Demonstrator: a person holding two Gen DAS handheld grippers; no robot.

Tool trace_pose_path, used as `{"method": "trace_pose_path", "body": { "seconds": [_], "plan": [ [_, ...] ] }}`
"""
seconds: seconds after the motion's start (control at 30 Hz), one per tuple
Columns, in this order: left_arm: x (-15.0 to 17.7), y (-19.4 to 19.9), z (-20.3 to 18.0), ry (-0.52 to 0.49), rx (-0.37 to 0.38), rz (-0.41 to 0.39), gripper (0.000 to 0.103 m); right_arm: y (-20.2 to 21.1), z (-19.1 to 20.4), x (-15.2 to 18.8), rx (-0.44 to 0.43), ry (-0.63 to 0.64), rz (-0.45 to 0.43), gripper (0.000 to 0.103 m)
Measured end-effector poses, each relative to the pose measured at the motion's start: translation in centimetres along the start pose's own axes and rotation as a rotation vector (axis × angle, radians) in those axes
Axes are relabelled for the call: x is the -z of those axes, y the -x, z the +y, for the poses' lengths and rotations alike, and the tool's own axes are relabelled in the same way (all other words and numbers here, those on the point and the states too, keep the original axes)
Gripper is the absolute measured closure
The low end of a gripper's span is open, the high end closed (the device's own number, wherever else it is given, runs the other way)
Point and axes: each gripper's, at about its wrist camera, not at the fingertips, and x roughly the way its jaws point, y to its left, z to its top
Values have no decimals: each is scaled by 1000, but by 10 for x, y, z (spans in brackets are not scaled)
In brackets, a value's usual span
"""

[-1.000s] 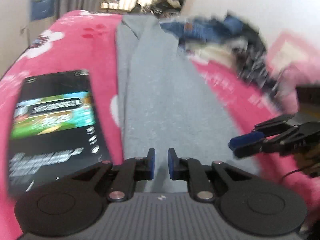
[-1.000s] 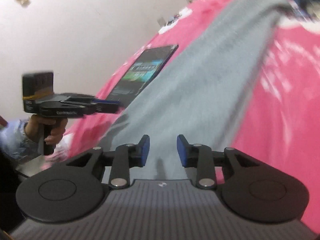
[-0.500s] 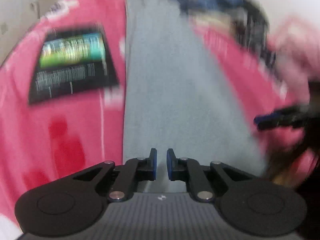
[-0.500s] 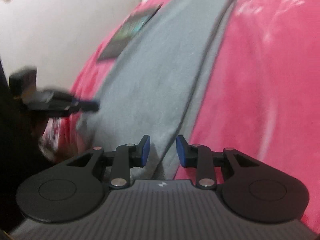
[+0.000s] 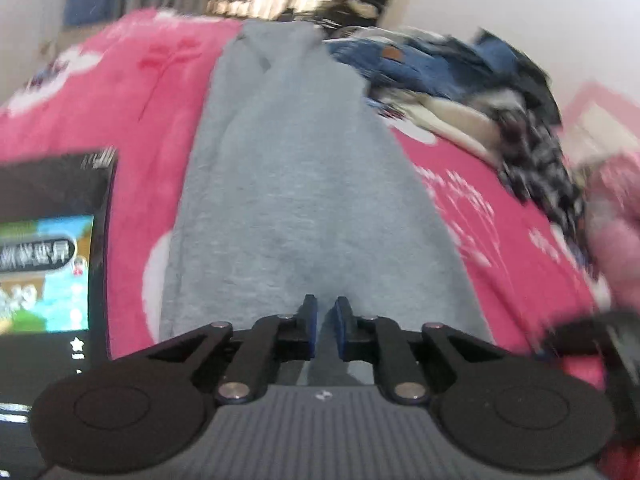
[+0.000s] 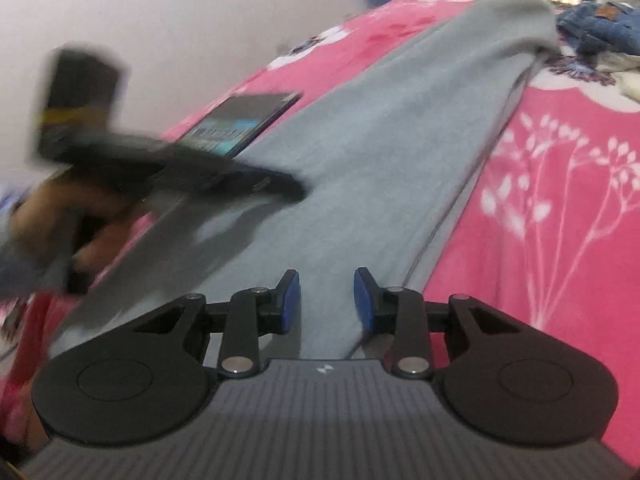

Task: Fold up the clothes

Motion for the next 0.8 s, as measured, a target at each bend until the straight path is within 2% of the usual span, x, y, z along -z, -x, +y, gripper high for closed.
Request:
{"method": "trace_pose_path", "body": {
  "seconds": [0.07,0.17,0.3,0.4,0.5,0.6,0.67,0.73,0.8],
  "plan": [
    [-9,-10,14,61,-9,-17,100,10,9,11,-6,19,26,73],
    [-31,-27,19,69,-36,-28,100,11,13,19,-32,-14,27,73],
    [-68,-57,9,-46,-138,-26,100,1,0,19,-95,-122,21,73],
    [-102,-81,7,-100,-204,-19,99,13,-14,23,-143,-225,-7,74],
    [-134,-109,7,-171,-296,-34,99,32,-31,18,-97,-270,-49,73],
    [-165,-130,24,-39,-271,-13,99,39,-63,5,-11,-280,-56,72],
    [-180,-134,27,16,-257,8,100,40,-94,-7,24,-310,-58,72],
    [-188,-131,25,15,-254,17,98,43,-125,-21,73,-332,-71,72],
    [-193,-120,20,-10,-255,-8,87,45,-156,-36,128,-334,-90,71]
  ]
}}
